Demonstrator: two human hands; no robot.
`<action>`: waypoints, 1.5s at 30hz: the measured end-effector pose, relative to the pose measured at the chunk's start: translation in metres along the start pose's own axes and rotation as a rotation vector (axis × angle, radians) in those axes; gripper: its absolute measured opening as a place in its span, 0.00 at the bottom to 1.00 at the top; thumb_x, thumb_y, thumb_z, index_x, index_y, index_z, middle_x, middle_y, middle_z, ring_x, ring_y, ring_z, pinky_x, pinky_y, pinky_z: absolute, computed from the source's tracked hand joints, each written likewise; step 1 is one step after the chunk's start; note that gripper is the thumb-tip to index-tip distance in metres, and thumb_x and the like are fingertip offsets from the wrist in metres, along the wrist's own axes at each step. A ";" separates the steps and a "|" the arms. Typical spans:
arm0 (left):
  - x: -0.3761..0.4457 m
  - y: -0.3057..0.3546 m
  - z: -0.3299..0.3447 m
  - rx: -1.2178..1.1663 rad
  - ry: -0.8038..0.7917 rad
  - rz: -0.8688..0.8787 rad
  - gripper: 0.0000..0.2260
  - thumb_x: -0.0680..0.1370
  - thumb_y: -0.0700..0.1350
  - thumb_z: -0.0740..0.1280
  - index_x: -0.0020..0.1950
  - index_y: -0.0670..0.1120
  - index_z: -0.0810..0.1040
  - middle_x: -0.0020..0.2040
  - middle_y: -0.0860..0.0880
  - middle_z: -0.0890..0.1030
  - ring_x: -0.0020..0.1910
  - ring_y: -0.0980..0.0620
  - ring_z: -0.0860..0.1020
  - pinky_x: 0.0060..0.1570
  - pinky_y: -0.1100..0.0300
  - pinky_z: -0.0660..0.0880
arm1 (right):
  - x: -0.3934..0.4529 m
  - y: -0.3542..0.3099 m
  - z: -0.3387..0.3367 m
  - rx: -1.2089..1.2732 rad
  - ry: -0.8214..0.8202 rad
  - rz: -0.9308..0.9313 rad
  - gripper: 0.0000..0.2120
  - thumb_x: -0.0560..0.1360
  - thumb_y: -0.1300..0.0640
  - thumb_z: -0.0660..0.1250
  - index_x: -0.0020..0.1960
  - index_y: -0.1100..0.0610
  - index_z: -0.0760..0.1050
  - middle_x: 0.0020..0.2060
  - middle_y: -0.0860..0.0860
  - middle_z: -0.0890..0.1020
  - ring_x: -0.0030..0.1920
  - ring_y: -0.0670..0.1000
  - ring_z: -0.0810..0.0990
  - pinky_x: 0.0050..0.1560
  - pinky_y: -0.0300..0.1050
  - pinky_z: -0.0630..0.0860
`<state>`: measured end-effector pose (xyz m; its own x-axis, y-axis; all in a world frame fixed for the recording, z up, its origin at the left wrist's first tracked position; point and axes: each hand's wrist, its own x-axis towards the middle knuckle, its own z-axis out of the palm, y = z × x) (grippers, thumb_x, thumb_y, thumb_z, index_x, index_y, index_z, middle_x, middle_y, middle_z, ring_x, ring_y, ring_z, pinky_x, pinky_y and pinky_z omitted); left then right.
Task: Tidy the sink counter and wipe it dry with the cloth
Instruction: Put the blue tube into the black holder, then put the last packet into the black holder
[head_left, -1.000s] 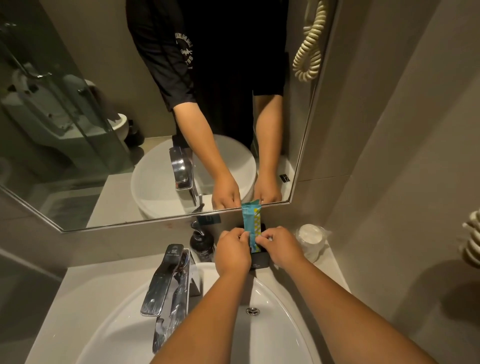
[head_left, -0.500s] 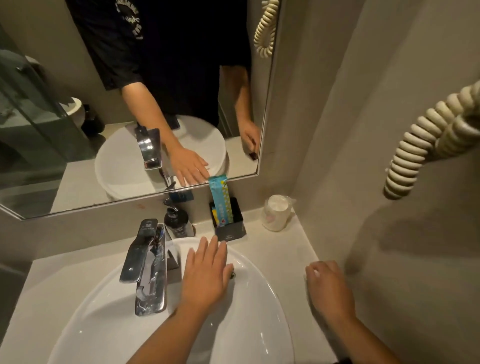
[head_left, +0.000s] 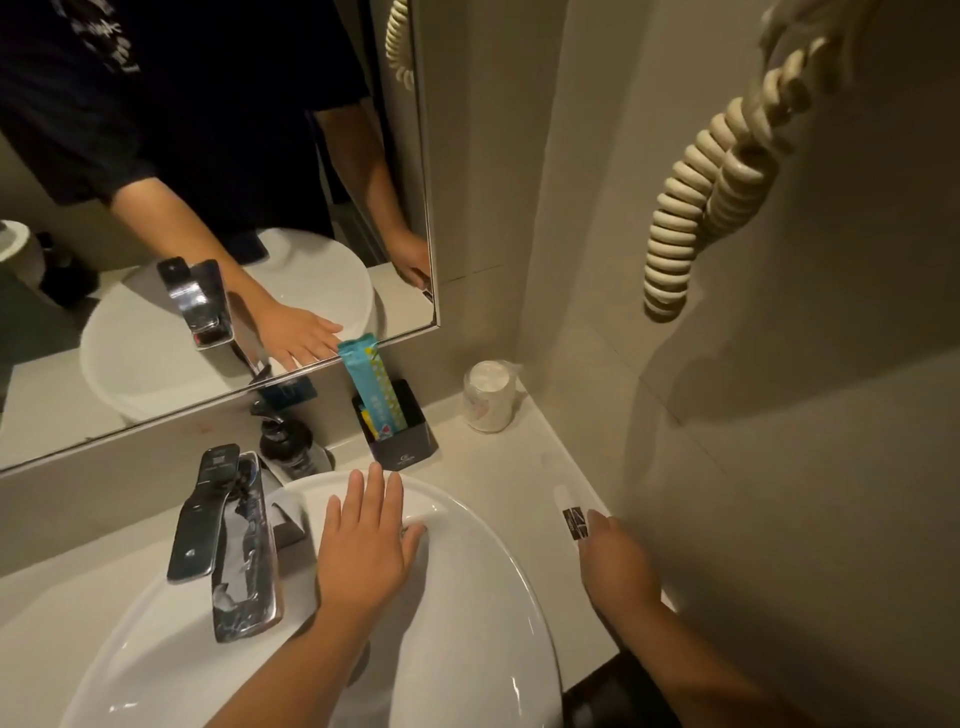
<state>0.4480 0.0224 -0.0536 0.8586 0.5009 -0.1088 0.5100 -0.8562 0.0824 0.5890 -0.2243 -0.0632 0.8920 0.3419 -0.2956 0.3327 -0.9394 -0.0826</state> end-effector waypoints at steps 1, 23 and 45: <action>0.000 0.000 0.000 -0.004 -0.001 0.001 0.35 0.77 0.62 0.36 0.76 0.44 0.59 0.76 0.41 0.60 0.76 0.39 0.56 0.71 0.41 0.58 | 0.002 0.000 -0.001 0.081 -0.032 0.039 0.11 0.78 0.58 0.60 0.60 0.56 0.72 0.55 0.54 0.78 0.53 0.55 0.80 0.48 0.46 0.78; 0.000 -0.002 0.002 -0.061 -0.021 0.004 0.30 0.80 0.62 0.45 0.78 0.49 0.47 0.79 0.45 0.47 0.77 0.43 0.43 0.73 0.47 0.41 | 0.020 -0.035 -0.088 1.065 -0.216 -0.074 0.20 0.75 0.64 0.67 0.28 0.56 0.64 0.20 0.48 0.66 0.22 0.46 0.63 0.24 0.36 0.62; 0.086 0.014 -0.091 -0.917 0.418 -0.567 0.07 0.78 0.48 0.63 0.51 0.48 0.79 0.49 0.48 0.81 0.46 0.49 0.77 0.46 0.54 0.73 | 0.104 -0.206 -0.108 0.807 -0.164 -0.630 0.15 0.76 0.54 0.67 0.31 0.49 0.72 0.28 0.46 0.75 0.31 0.45 0.71 0.33 0.42 0.68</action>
<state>0.5336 0.0648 0.0285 0.3568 0.9334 -0.0381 0.5265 -0.1673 0.8336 0.6459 0.0075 0.0255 0.5546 0.8263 -0.0983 0.3671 -0.3490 -0.8622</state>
